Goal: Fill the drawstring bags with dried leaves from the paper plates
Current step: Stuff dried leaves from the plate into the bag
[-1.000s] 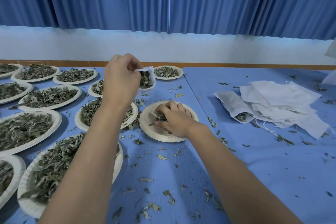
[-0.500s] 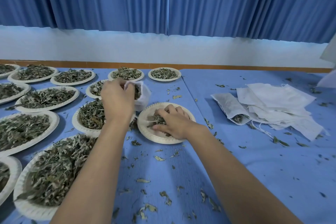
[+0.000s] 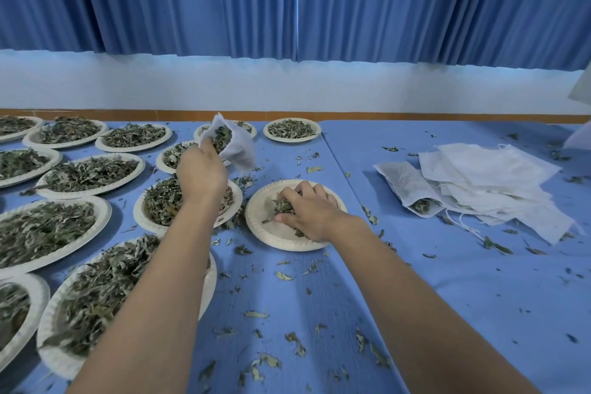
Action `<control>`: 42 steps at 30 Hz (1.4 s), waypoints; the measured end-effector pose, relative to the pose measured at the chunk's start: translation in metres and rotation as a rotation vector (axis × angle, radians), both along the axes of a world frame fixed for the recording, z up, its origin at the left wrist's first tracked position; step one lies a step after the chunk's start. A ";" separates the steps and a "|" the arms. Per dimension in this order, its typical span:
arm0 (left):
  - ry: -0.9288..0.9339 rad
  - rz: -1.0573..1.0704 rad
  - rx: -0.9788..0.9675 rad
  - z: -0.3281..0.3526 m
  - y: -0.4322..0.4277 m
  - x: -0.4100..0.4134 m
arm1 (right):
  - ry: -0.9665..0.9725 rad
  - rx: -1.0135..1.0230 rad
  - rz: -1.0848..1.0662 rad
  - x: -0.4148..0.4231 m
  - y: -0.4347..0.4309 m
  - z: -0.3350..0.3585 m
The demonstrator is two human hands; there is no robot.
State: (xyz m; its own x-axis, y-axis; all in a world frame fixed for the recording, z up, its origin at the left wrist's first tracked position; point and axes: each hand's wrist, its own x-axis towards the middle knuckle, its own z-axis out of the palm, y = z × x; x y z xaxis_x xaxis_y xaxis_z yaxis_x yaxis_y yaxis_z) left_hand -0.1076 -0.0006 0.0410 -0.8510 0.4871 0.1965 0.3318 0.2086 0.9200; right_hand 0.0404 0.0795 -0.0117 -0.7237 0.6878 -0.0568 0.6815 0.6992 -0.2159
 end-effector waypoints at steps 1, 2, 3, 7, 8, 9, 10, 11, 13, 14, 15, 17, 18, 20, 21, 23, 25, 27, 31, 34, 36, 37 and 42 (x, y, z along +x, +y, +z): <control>0.123 0.045 -0.005 -0.001 0.000 0.001 | -0.005 0.006 -0.007 0.000 0.000 0.000; 0.202 0.079 0.008 0.001 -0.001 0.003 | -0.009 0.006 -0.013 -0.001 0.000 0.000; 0.251 0.104 0.019 0.000 -0.001 0.005 | -0.010 0.002 -0.017 -0.001 0.000 0.000; 0.311 0.053 -0.086 -0.008 0.004 0.015 | 0.114 -0.037 -0.007 0.002 -0.006 0.005; 0.263 0.027 -0.089 -0.012 0.006 0.019 | 0.176 -0.049 -0.009 0.004 -0.007 0.009; 0.197 0.011 -0.069 -0.017 0.008 0.022 | 0.231 -0.060 -0.017 0.007 -0.009 0.012; 0.121 -0.003 -0.036 -0.022 0.009 0.026 | 0.268 -0.066 -0.031 0.011 -0.010 0.015; 0.047 -0.021 0.016 -0.026 0.010 0.028 | 0.280 -0.068 -0.047 0.015 -0.011 0.017; -0.017 -0.058 0.111 -0.033 0.009 0.029 | 0.225 -0.098 -0.063 0.023 -0.012 0.017; -0.007 -0.068 0.136 -0.035 0.007 0.030 | 0.167 -0.137 -0.058 0.026 -0.013 0.016; 0.000 -0.069 0.159 -0.037 0.006 0.030 | 0.102 -0.169 -0.047 0.027 -0.014 0.015; -0.023 -0.066 0.215 -0.042 0.002 0.031 | 0.025 -0.164 -0.024 0.025 -0.015 0.011; -0.032 -0.069 0.257 -0.045 0.000 0.032 | 0.029 -0.143 -0.013 0.023 -0.015 0.010; -0.031 -0.100 0.333 -0.051 -0.002 0.034 | 0.062 -0.095 0.014 0.017 -0.016 0.007; -0.030 -0.113 0.338 -0.053 -0.002 0.035 | 0.057 -0.061 0.027 0.014 -0.016 0.006; -0.019 -0.123 0.326 -0.054 -0.001 0.036 | 0.033 0.005 0.037 0.011 -0.016 0.004; -0.030 -0.136 0.337 -0.052 -0.002 0.037 | 0.031 0.072 0.024 0.008 -0.017 0.004; -0.050 -0.140 0.330 -0.051 -0.001 0.039 | 0.043 0.125 -0.010 0.005 -0.018 0.004; -0.053 -0.140 0.298 -0.049 0.003 0.044 | 0.074 0.206 -0.084 0.000 -0.020 0.000; -0.048 -0.150 0.269 -0.047 0.005 0.046 | 0.136 0.225 -0.096 0.002 -0.021 0.001; -0.054 -0.155 0.249 -0.046 0.006 0.045 | 0.265 0.163 -0.104 0.008 -0.020 0.003; -0.063 -0.156 0.239 -0.046 0.006 0.044 | 0.379 0.095 -0.130 0.013 -0.020 0.004; -0.051 -0.167 0.156 -0.040 0.010 0.043 | 0.798 -0.344 -0.299 0.036 -0.007 0.012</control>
State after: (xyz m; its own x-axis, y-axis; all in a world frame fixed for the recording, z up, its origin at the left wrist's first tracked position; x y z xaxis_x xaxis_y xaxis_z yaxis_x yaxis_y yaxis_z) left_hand -0.0646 0.0095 0.0013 -0.7716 0.5894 0.2392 0.3021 0.0088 0.9532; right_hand 0.0763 0.0723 0.0001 -0.4311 0.8903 0.1470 0.3827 0.3279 -0.8637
